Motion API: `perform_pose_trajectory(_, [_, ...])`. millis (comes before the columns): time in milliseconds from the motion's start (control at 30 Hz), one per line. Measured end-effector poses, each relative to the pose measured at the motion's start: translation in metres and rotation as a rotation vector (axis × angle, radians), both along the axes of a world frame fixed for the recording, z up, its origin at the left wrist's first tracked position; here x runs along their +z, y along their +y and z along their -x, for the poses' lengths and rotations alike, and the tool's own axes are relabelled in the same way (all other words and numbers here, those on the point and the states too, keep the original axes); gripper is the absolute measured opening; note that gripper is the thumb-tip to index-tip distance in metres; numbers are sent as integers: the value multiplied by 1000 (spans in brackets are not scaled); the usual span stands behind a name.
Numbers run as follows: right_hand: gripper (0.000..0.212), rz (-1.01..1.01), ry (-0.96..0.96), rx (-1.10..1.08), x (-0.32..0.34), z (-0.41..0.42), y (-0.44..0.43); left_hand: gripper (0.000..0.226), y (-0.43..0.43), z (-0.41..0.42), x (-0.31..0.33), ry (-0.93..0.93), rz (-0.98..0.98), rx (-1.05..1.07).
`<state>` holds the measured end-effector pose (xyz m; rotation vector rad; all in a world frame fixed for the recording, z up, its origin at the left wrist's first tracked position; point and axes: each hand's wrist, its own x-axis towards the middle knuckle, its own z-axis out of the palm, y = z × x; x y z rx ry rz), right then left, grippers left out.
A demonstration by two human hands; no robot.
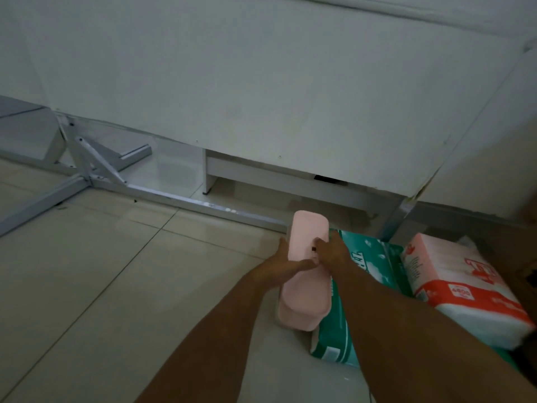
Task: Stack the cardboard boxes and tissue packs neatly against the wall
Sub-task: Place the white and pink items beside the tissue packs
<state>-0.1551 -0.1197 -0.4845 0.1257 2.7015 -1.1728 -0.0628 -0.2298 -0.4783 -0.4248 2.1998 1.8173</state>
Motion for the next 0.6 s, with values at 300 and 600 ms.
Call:
perform_pose_trajectory(300, [53,-248,5,31,6,-27,-1,130,-8,-13,-16,47,138,-357])
perform_pose_trajectory(600, [47,-408,2,181,15,-39,-2,144,-1,-15,3,1,593,-502])
